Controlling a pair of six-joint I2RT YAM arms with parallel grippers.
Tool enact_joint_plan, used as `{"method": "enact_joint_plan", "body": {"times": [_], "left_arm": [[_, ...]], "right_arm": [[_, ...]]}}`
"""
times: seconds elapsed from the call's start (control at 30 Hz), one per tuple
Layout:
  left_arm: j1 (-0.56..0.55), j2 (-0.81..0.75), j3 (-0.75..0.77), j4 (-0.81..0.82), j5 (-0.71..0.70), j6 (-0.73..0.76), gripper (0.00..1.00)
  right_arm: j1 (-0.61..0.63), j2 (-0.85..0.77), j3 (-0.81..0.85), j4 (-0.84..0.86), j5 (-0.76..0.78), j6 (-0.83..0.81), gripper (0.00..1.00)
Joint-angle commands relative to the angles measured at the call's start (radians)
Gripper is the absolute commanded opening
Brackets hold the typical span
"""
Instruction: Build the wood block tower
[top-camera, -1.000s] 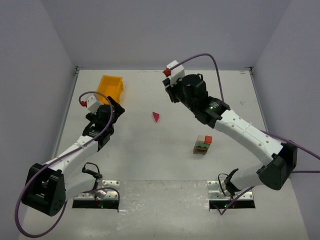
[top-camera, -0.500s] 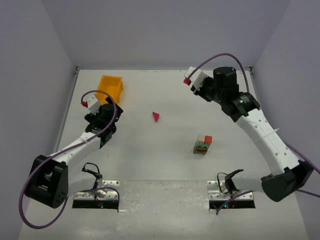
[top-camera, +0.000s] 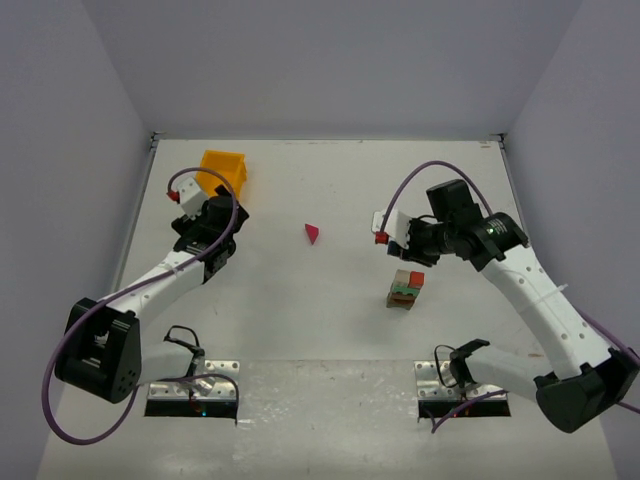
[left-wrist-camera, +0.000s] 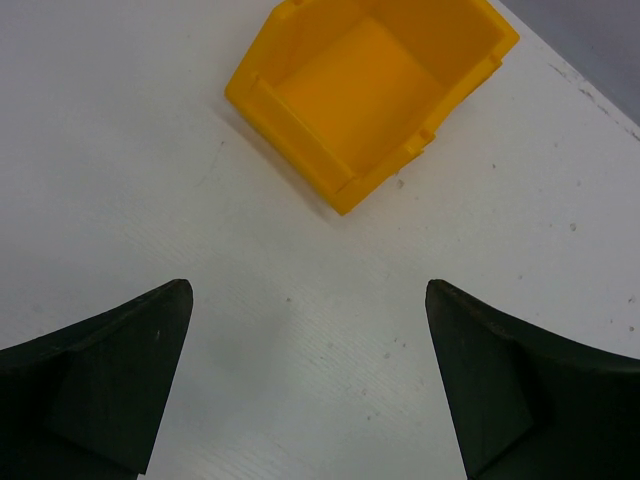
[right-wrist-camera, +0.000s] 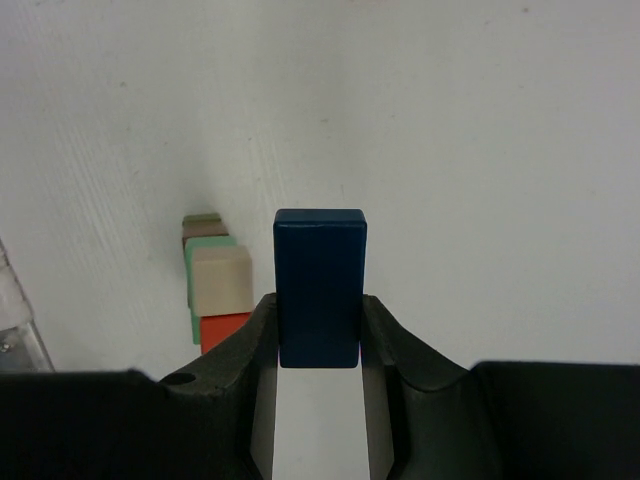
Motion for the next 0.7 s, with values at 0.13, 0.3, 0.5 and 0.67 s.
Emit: {"method": "enact_joint_plan", "body": {"times": [0.13, 0.3, 0.5, 0.67], "left_arm": [[0.007, 0.002, 0.043, -0.013, 0.011, 0.040, 1.00], [0.007, 0.009, 0.067, -0.014, 0.004, 0.056, 1.00], [0.007, 0.019, 0.099, -0.018, 0.017, 0.082, 1.00], [0.007, 0.016, 0.092, -0.021, 0.006, 0.082, 1.00]], "right_arm": [[-0.001, 0.016, -0.038, -0.106, 0.034, -0.040, 0.11], [-0.003, -0.001, -0.063, -0.132, 0.044, -0.043, 0.11], [-0.004, -0.004, -0.092, -0.127, 0.041, -0.044, 0.13], [-0.007, 0.002, -0.090, -0.138, 0.017, -0.032, 0.14]]}}
